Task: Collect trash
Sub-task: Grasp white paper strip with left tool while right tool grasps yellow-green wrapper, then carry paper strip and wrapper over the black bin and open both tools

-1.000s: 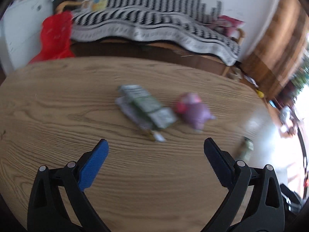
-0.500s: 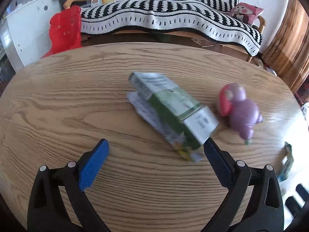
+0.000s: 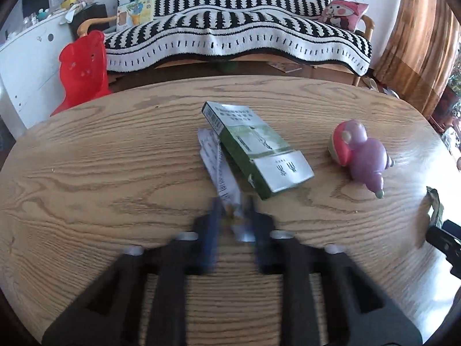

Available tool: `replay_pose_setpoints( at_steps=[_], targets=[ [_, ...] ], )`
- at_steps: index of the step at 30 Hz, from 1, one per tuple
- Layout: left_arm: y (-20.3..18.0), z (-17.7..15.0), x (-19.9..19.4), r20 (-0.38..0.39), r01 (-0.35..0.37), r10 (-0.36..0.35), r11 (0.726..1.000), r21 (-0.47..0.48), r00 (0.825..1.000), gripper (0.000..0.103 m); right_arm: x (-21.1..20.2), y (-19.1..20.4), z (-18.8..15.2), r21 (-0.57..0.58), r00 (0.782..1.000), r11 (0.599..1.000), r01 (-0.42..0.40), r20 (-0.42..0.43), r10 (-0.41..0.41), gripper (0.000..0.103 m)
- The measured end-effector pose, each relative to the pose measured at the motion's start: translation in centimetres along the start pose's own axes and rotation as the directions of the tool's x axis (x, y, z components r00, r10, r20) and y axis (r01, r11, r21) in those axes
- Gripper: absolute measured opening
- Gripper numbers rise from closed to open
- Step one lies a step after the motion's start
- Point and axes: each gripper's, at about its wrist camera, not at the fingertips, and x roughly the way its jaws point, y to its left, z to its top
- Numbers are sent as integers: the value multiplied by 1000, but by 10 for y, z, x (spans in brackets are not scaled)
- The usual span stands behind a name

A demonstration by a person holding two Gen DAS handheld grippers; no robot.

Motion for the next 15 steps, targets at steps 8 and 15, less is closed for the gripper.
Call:
replay_pose_setpoints(
  at_steps=[8, 15],
  targets=[
    [18, -8, -40, -9, 9, -9, 1000, 16, 1000, 8, 7, 11, 4, -77, 996, 993, 88, 33, -86, 40],
    [23, -23, -81, -9, 96, -96, 995, -12, 995, 8, -25, 2, -9, -100, 998, 995, 31, 49, -26, 14]
  ],
)
